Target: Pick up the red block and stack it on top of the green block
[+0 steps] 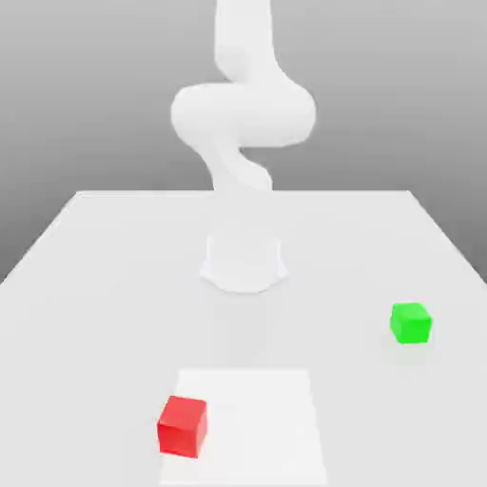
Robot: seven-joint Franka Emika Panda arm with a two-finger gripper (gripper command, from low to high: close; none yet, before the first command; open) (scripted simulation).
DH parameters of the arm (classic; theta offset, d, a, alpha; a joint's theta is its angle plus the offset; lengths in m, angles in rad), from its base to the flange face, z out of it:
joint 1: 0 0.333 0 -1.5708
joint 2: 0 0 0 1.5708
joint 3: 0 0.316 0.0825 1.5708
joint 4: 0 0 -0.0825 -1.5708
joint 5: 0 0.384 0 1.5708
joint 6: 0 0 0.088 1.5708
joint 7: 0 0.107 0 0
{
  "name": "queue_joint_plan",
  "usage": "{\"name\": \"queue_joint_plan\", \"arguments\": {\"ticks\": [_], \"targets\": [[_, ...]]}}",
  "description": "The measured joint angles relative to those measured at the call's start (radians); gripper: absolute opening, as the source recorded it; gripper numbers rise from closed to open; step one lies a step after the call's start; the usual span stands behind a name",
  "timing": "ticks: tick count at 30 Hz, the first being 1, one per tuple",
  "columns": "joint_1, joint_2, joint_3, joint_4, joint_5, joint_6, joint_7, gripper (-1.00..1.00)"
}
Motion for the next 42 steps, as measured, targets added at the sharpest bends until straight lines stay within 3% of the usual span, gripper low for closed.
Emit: {"name": "queue_joint_plan", "arguments": {"ticks": [22, 27, 28, 35, 42], "targets": [[-0.073, 0.804, -0.077, -0.254, 0.027, 0.368, -0.005, 0.0], [-0.093, 0.985, -0.055, -0.243, 0.059, 0.507, -0.028, 0.0], [-0.098, 1.021, -0.048, -0.238, 0.065, 0.537, -0.032, -1.0], [-0.102, 1.03, -0.044, -0.237, 0.064, 0.545, -0.032, -1.0], [-0.062, 0.827, -0.027, -0.279, 0.048, 0.387, 0.048, -1.0]]}}
